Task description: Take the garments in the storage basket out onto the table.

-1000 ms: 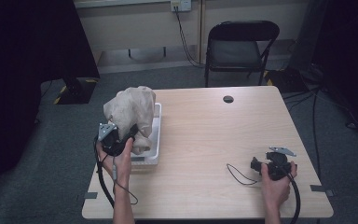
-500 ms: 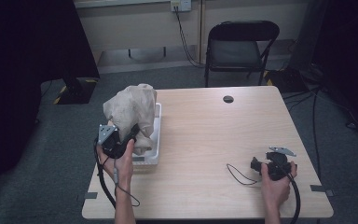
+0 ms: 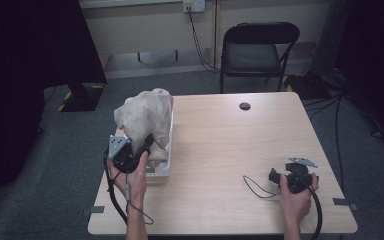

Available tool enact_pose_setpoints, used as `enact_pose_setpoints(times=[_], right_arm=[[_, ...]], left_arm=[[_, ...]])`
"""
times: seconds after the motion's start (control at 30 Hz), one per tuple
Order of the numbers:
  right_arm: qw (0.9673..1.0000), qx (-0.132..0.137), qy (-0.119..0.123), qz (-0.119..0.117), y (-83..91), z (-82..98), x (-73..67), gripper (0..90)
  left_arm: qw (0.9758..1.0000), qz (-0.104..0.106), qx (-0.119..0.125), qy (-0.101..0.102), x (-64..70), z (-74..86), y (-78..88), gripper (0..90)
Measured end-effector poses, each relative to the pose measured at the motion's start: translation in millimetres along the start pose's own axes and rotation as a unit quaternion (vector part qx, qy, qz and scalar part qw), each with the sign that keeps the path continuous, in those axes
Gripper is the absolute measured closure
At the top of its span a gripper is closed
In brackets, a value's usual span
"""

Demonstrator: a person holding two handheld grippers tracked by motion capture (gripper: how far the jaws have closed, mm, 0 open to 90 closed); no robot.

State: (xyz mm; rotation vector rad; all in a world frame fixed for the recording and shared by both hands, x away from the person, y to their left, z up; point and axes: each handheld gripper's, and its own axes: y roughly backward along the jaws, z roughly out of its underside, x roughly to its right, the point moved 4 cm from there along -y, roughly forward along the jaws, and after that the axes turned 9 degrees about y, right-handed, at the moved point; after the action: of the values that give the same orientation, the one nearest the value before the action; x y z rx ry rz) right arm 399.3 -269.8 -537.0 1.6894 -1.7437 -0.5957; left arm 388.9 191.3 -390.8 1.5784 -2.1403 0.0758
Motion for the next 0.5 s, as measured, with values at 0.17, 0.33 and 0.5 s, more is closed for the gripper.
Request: enact_pose_setpoints(times=[0.17,0.33,0.5], right_arm=[[1.0,0.0,0.0,0.0,0.0,0.0,0.0,0.0],[1.0,0.0,0.0,0.0,0.0,0.0,0.0,0.0],[1.0,0.0,0.0,0.0,0.0,0.0,0.0,0.0]], left_arm=[[0.9999,0.008,0.0,-0.007,9.8,1.6,1.1,76.4],[0.9998,0.016,0.002,-0.013,20.2,3.2,3.0,76.3],[0.9997,0.021,0.002,-0.015,27.3,8.0,3.6,76.3]])
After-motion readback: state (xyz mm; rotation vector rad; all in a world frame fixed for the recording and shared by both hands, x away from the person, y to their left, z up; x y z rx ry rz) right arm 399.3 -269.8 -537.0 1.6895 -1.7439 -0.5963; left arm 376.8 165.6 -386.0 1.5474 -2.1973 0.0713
